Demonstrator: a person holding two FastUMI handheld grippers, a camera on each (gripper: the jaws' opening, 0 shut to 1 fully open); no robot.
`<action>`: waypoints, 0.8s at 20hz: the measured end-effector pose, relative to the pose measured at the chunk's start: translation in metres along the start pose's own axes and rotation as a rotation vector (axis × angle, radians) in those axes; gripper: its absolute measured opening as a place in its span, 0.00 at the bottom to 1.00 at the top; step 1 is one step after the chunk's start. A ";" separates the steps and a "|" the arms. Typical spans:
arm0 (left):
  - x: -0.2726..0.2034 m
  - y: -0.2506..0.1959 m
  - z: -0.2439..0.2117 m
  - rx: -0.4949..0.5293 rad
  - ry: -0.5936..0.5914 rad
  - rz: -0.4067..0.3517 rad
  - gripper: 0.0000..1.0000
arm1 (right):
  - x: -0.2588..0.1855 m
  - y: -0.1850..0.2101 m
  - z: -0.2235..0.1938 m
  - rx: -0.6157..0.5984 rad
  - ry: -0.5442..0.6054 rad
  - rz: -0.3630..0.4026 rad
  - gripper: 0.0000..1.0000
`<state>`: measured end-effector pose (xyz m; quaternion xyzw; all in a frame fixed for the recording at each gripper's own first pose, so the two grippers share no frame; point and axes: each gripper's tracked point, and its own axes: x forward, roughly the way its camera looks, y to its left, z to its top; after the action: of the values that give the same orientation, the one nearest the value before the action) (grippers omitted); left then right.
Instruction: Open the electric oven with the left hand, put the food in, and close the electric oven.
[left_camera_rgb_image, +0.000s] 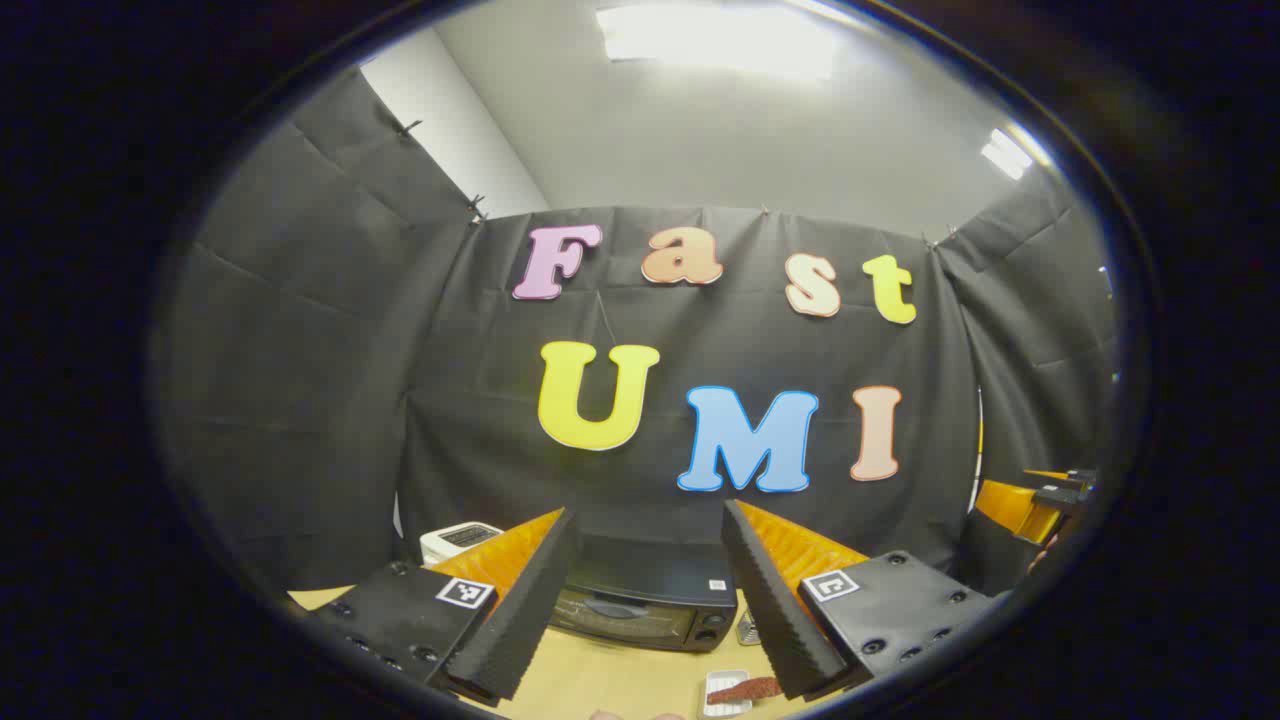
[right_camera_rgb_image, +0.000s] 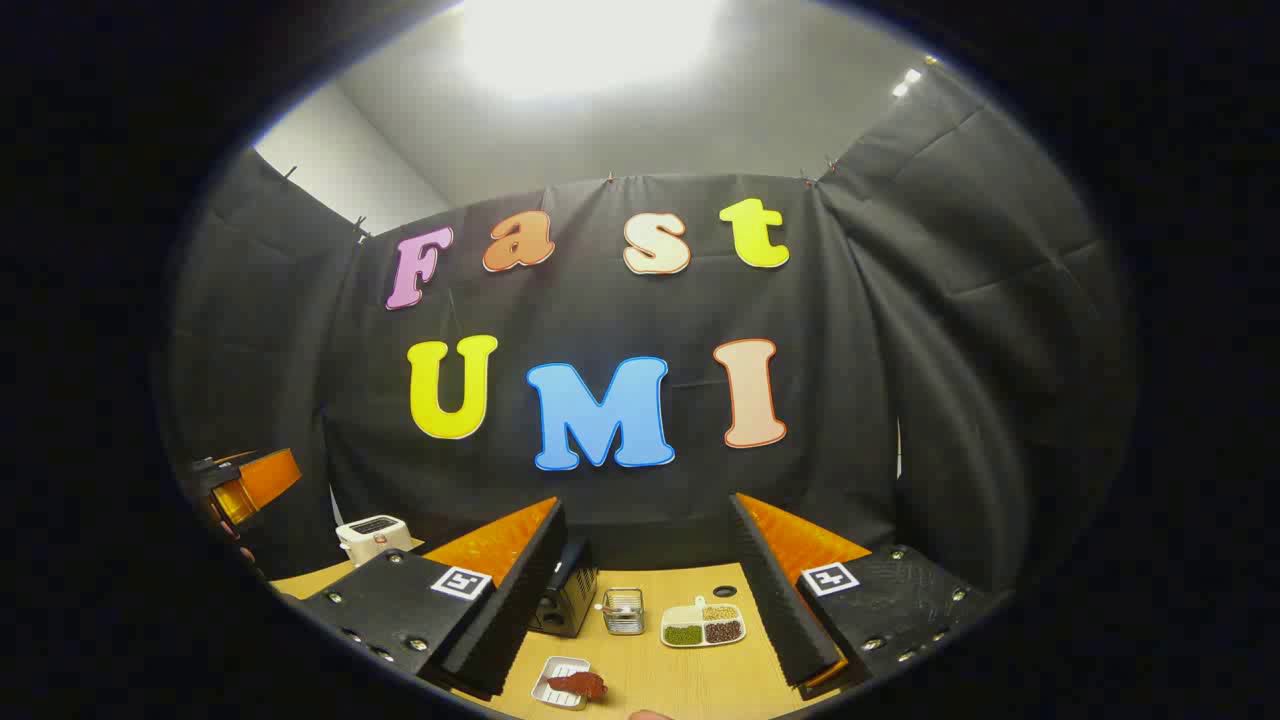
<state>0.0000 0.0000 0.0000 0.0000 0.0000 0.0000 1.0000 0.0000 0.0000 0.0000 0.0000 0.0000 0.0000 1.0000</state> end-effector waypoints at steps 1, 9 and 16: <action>0.000 0.001 0.000 -0.001 0.001 0.002 0.96 | 0.002 -0.001 -0.001 0.003 0.002 0.000 0.97; 0.009 0.000 0.001 -0.004 0.007 0.015 0.96 | 0.015 -0.004 0.002 -0.005 -0.007 -0.006 0.97; 0.017 -0.002 0.001 0.004 0.008 0.018 0.98 | 0.024 -0.001 0.000 0.012 0.001 0.003 0.97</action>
<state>0.0168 -0.0022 0.0012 0.0020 0.0038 0.0091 0.9999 0.0236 -0.0005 -0.0001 0.0061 0.0007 0.0016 1.0000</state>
